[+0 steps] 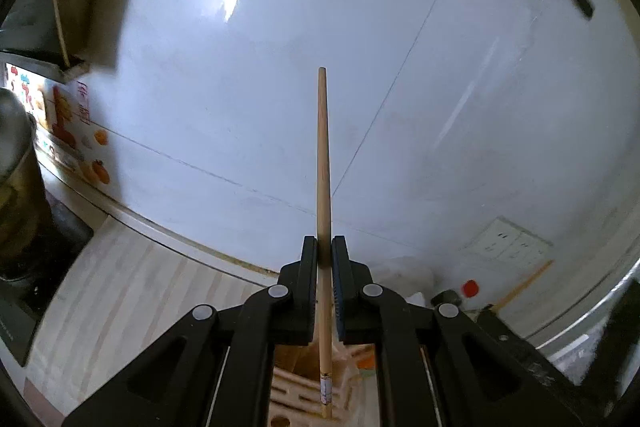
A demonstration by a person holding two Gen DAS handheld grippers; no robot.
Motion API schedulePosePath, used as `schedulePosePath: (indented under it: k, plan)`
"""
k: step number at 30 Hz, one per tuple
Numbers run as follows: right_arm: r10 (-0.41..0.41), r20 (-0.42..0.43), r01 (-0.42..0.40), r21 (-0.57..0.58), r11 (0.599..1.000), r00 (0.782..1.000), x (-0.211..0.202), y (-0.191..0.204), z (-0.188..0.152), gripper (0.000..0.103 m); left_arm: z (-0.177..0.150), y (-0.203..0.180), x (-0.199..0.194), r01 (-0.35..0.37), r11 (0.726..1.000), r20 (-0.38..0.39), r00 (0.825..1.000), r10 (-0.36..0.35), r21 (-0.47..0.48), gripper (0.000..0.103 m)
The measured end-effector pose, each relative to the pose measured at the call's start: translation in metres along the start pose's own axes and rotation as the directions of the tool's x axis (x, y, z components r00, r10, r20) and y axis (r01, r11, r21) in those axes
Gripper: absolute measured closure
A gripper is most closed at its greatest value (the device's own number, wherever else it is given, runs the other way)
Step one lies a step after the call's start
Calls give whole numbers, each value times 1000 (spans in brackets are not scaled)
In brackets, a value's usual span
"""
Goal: Organize utensils
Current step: 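Carry the left tool's chopstick into the cream holder while the right tool inserts its own, then open both tools to release the chopsticks and withdraw from the holder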
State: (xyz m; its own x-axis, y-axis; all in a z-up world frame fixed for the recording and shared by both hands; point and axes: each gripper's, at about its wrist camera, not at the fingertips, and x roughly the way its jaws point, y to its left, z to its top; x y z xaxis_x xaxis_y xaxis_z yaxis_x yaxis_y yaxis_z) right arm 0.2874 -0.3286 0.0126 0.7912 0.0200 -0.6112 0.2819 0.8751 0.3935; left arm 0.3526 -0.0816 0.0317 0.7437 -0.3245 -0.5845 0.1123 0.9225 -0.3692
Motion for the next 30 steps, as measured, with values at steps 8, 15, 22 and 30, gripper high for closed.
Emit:
schedulePosePath:
  k: [8,15,22,30]
  plan:
    - [11,3,-11,39,999,1000,22,-7,-3,97,-10,-3,44,-62,996,35,998,60,60,98]
    - [29,-3,-29,19,999,1000,30,-5,-12,96,-20,-6,68,-117,979,38,993,112,166,98]
    - [52,-61,-53,-23,998,997,42,-3,-23,96,-34,-4,72,-136,965,4,990,139,224,98]
    - [50,-105,-58,-79,995,993,44,4,-31,96,-47,-3,66,-106,965,-58,991,124,241,97]
